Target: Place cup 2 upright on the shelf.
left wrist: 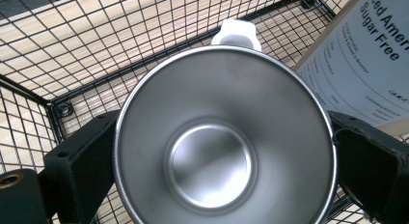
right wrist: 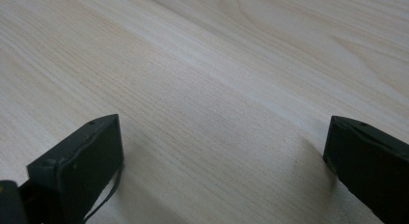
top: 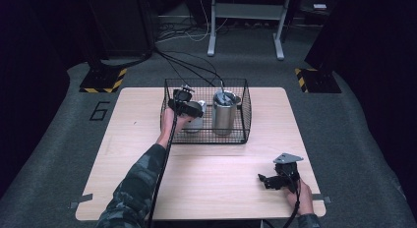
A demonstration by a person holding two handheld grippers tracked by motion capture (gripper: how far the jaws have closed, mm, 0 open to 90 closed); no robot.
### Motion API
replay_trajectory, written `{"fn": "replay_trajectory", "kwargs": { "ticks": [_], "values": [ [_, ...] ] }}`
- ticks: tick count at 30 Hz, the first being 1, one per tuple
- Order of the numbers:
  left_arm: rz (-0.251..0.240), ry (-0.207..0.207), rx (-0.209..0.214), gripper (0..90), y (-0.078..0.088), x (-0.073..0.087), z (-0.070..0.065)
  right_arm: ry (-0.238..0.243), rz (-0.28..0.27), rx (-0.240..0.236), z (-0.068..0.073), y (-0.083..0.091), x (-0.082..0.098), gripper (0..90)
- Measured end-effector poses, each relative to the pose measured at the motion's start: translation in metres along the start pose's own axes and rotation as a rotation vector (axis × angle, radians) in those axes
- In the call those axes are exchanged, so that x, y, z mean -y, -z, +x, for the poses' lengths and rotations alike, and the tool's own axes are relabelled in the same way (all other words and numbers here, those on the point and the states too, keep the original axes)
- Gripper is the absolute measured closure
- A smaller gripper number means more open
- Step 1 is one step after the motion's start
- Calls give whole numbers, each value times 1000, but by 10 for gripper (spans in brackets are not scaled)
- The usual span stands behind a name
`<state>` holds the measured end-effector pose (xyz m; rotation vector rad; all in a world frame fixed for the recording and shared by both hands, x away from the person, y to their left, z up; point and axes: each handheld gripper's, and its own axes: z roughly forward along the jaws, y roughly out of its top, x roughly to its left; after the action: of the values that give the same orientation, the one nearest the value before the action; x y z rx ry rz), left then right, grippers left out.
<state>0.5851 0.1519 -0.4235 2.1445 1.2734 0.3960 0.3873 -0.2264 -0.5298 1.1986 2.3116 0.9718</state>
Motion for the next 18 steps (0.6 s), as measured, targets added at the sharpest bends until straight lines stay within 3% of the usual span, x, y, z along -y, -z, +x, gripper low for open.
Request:
{"fn": "replay_trajectory", "kwargs": {
  "ticks": [6,9,18],
  "values": [
    [-24,6,6,43,4,0,0,0,0,0,0,0,0,0],
    [-28,-14,7,30,11,-1,-1,0,0,0,0,0,0,0],
    [-116,-57,5,17,43,-2,-9,1,1,0,0,0,0,0]
  ]
}}
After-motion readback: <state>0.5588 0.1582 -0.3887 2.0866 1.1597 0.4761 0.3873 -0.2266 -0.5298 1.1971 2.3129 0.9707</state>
